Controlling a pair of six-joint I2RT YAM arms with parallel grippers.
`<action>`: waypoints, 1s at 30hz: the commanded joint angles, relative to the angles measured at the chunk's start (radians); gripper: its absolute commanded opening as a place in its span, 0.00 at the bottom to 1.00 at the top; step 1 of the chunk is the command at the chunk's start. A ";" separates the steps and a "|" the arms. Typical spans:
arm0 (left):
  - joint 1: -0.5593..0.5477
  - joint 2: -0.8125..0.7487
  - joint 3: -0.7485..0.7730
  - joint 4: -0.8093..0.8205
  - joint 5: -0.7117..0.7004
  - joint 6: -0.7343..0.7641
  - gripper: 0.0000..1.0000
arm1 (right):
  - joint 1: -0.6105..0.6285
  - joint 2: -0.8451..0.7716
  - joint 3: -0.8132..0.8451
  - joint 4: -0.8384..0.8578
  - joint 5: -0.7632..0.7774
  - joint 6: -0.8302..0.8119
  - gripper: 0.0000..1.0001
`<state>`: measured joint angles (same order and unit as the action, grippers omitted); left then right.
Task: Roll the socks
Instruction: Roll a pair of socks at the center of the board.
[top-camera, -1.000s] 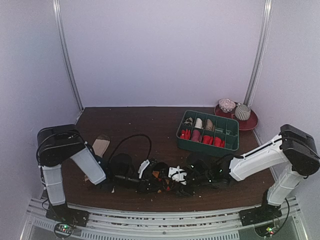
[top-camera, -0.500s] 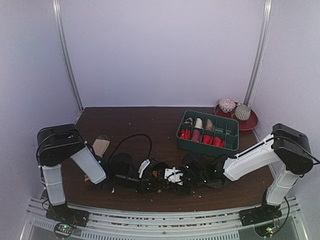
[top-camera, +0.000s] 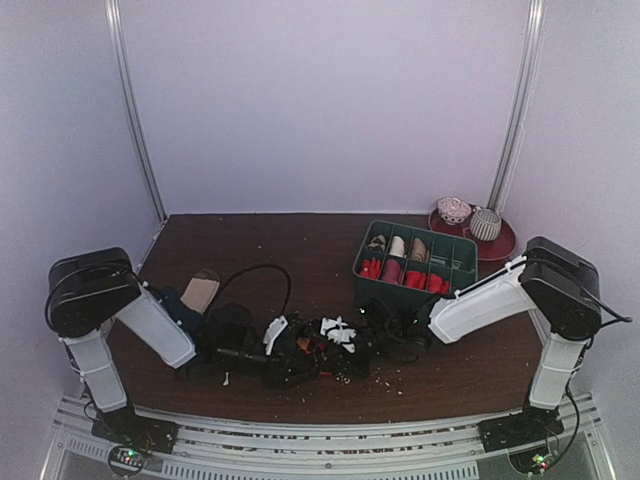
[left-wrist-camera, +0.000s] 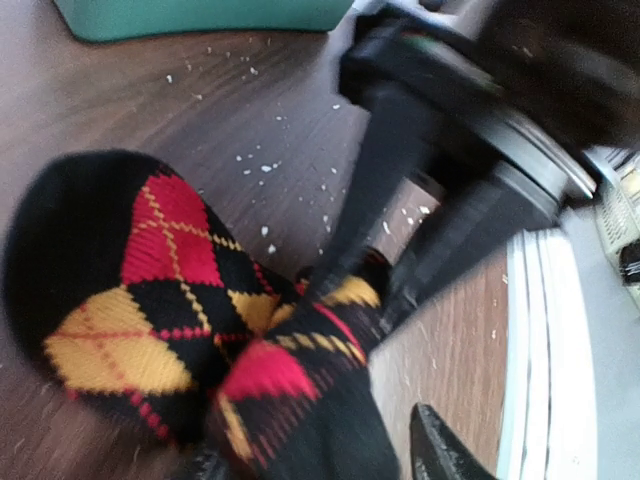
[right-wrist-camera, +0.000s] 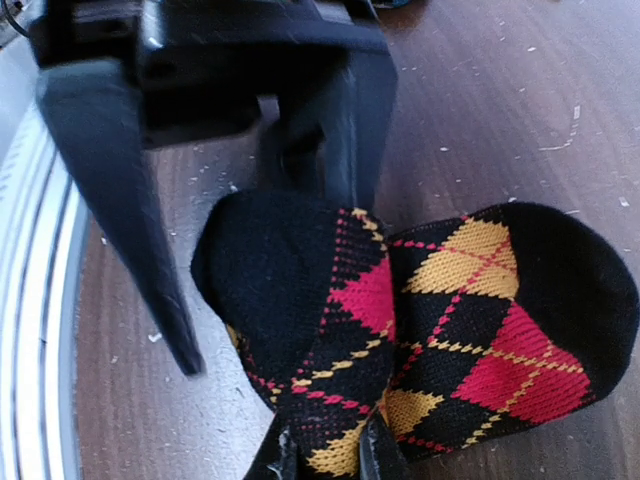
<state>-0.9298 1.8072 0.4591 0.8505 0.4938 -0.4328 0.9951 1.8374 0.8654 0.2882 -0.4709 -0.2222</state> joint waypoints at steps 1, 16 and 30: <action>-0.007 -0.170 -0.088 0.009 -0.106 0.149 0.57 | -0.027 0.103 0.054 -0.332 -0.154 0.040 0.10; -0.093 -0.186 -0.111 0.044 -0.155 0.299 0.57 | -0.051 0.274 0.293 -0.694 -0.195 0.137 0.11; -0.113 -0.013 -0.119 0.118 -0.231 0.268 0.53 | -0.055 0.305 0.319 -0.737 -0.212 0.088 0.11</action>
<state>-1.0309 1.7485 0.3500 0.9951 0.2993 -0.1616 0.9218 2.0411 1.2472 -0.2165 -0.7547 -0.1104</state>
